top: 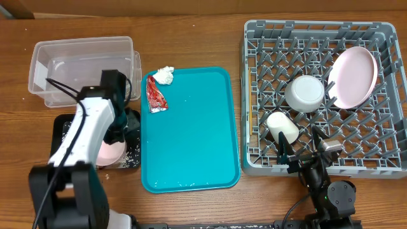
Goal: Sort waste into correct bins and load items into the dishwasher
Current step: 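Lift the white bowl and carry it right toward the dish rack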
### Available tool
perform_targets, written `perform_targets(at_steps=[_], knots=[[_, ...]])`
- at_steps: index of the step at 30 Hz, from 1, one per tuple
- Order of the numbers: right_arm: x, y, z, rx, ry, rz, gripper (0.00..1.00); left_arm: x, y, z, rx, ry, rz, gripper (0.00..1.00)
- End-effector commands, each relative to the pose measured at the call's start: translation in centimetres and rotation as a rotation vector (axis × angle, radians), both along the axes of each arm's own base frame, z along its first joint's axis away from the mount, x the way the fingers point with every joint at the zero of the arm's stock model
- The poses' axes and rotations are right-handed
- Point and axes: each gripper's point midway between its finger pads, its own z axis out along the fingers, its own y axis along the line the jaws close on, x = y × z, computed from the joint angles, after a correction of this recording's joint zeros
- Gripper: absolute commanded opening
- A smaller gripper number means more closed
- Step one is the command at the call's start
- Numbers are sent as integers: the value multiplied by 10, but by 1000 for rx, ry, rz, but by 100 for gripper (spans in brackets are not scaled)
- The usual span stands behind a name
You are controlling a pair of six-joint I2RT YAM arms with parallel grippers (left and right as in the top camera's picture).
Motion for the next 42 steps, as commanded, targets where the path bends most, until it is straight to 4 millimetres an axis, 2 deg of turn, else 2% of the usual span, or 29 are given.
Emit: perform_targets(at_steps=[1,4,8,10,12,13,16,20,24,25,32,34,36,42], knots=[[0,-2,-2,-3,-2,-8,100,18,-6,60,-23,-160,-50,4],[0,-2,-2,-3,-2,-8,100,23,-23,94,-110,-259,-126,4],[0,-2,-2,-3,-2,-8,100,29,-53,127,-258,-400,-255,4],[0,-2,-2,-3,-2,-9,100,28,-60,136,-286,-438,-302,4],[0,-2,-2,-4,-2,-8,100,28,-53,135,-246,-435,-303,4],[0,-2,-2,-4,-2,-8,100,29,-57,135,-274,-439,-311,4],[0,-2,-2,-3,-2,-8,100,30,-115,161,-596,-563,-609,4],[0,-2,-2,-3,-2,-8,100,39,-132,179,-687,-654,-661,4],[0,-2,-2,-3,-2,-8,100,42,-172,217,-864,-794,-799,4],[0,-2,-2,-3,-2,-8,100,46,-187,229,-899,-832,-821,4],[0,-2,-2,-3,-2,-8,100,51,-265,275,-991,-1022,-1032,4],[0,-2,-2,-3,-2,-8,100,50,-288,281,-1034,-1047,-1076,4],[0,-2,-2,-4,-2,-8,100,49,-312,279,-1081,-1052,-1126,4],[0,-2,-2,-3,-2,-8,100,58,-369,247,-1286,-964,-1154,4]])
